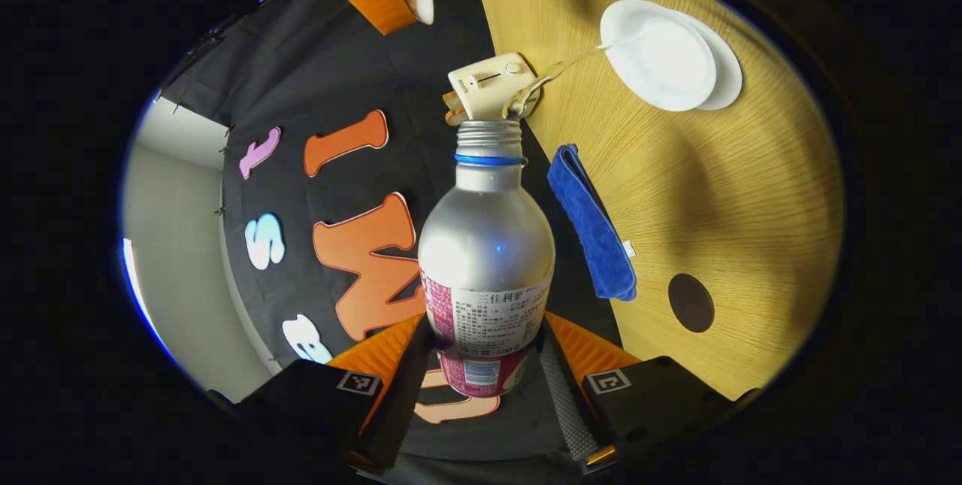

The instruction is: Open the teacup lid with one hand, grasp the water bottle and pour water into the teacup with the other hand; after pouring, place the water bottle on the coaster and then close the teacup lid.

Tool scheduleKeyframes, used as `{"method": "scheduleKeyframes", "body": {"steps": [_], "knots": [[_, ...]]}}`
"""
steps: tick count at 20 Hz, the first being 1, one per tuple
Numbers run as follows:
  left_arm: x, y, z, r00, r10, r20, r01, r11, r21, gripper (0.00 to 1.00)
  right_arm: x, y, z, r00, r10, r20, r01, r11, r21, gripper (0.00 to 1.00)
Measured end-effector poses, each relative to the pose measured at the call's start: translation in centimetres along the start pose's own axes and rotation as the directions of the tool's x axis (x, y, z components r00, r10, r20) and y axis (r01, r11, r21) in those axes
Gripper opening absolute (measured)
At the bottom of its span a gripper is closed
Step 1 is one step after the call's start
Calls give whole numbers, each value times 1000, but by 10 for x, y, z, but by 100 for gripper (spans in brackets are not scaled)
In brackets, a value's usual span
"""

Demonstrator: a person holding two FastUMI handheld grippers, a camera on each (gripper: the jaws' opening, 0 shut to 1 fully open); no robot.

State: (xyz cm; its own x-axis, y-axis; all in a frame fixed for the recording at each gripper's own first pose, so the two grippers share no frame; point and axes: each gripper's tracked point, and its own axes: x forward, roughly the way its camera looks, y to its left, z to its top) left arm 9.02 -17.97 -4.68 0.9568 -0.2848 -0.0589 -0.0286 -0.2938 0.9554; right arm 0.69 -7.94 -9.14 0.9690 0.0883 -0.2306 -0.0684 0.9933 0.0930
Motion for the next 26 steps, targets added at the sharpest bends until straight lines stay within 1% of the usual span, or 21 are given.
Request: {"method": "scheduleKeyframes", "body": {"steps": [2,4,6,10,11,12,13,15,16,19,20,21,23,26], "knots": [[2,-3,0,1000,-2,1,2,1000,8,82,0,2,-1,1000,3,-2,-3,1000,-1,19],[1,-7,3,1000,-9,9,8,1000,27,86,0,3,-2,1000,10,-4,-10,1000,0,19],[3,-12,4,1000,-16,15,15,999,48,84,-1,4,-2,1000,12,-4,-12,1000,-2,19],[3,-14,9,1000,-12,24,10,997,71,84,-1,6,-4,1000,16,-9,-16,1000,-5,19],[4,-14,10,1000,-9,28,7,997,78,82,-1,6,-4,1000,17,-8,-17,1000,-5,19],[4,-12,13,999,-5,32,2,996,86,84,-1,7,-4,1000,19,-10,-19,1000,-5,19],[3,-13,15,999,-1,38,-2,996,94,82,-1,7,-5,1000,21,-9,-21,1000,-4,19],[3,-13,19,999,3,50,-8,994,112,82,-1,10,-6,1000,28,-12,-29,1000,-3,19],[3,-14,22,999,2,55,-9,993,120,84,-1,10,-7,999,29,-13,-29,1000,-3,19],[1,-16,28,997,8,72,-19,989,146,84,-2,12,-7,999,35,-13,-35,999,-5,19],[0,-15,30,997,11,77,-22,988,150,86,-2,13,-7,999,37,-12,-37,999,-5,19],[-1,-15,31,997,13,80,-25,988,155,84,-2,14,-8,999,38,-14,-38,999,-5,19],[-1,-15,32,996,17,85,-31,986,166,86,-2,15,-9,999,39,-16,-39,999,-9,19],[-3,-16,34,996,21,90,-36,985,170,84,-2,19,-10,999,48,-19,-48,999,-7,19]]}}
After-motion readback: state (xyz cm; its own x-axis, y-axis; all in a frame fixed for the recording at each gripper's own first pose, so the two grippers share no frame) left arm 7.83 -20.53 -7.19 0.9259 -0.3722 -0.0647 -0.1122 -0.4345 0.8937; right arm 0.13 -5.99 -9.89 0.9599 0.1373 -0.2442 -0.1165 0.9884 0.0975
